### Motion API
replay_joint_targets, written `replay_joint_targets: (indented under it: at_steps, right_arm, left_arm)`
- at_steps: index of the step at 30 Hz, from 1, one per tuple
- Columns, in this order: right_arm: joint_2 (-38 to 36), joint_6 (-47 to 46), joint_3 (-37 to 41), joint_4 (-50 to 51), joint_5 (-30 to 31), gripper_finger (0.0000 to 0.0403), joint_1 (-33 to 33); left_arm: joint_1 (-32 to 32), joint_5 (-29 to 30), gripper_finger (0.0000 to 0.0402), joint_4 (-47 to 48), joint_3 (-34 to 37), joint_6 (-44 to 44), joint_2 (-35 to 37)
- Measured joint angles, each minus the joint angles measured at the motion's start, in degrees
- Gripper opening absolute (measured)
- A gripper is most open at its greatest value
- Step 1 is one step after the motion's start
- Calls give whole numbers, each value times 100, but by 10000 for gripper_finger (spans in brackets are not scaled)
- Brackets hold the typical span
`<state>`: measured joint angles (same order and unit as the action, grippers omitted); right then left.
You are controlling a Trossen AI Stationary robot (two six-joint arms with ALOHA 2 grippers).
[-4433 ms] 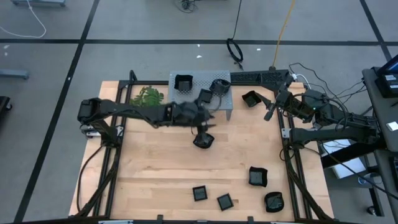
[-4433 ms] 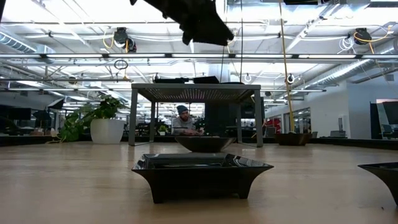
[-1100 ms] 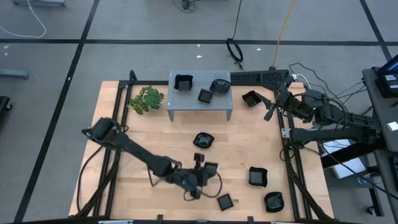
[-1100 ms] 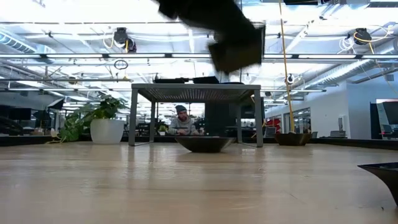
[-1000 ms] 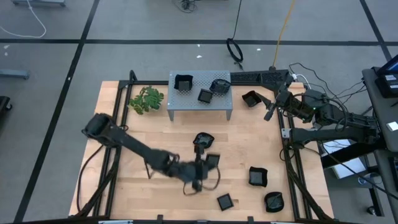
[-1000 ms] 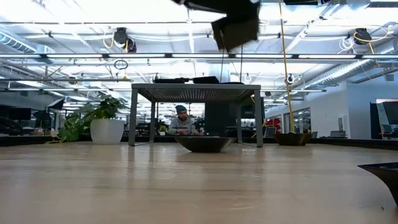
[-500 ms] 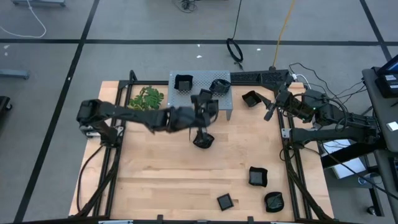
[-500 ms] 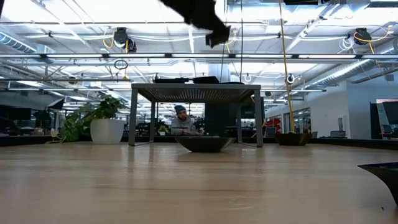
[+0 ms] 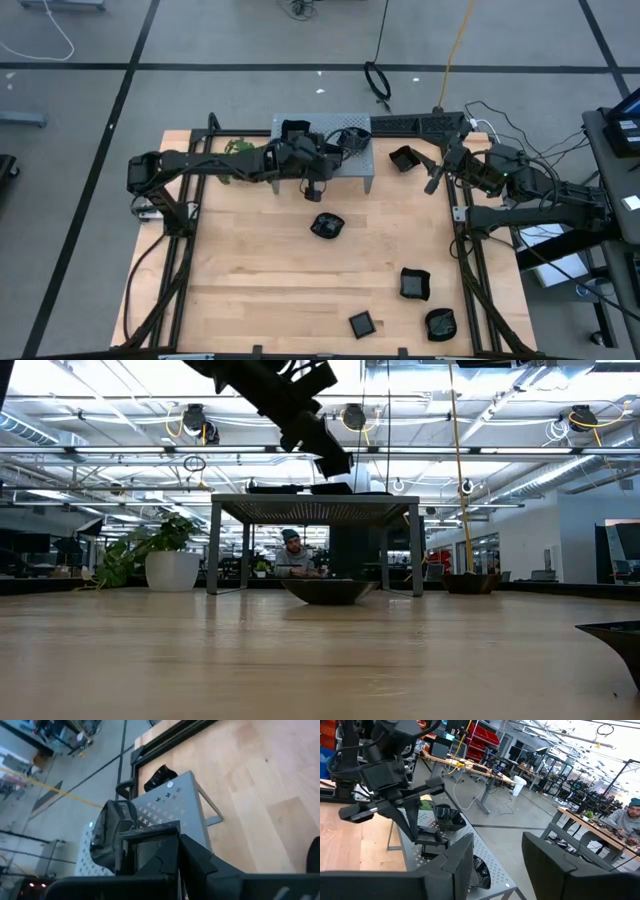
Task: Pick & Place Mini shaped plates
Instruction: Stack the black square plate on top of the black square plate on the shelf
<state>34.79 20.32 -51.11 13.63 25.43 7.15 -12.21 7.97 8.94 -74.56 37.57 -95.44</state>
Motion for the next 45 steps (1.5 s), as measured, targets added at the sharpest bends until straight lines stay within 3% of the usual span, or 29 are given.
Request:
replay_joint_targets:
  at_steps: [11,18,35,45]
  right_arm:
    - [2,0,0,0,0,155,-1]
    - [2,-2,0,0,0,155,-1]
    - [1,-2,0,0,0,155,-1]
    - [0,-2,0,0,0,155,-1]
  left_arm:
    - [-327,-309,13,18,9,271,-141]
    - [-393,-298,11,-494,-11,277,-459]
    - [-336,109,19,-605,0,777,-489]
    - [-310,305,9,-326,0,627,-243]
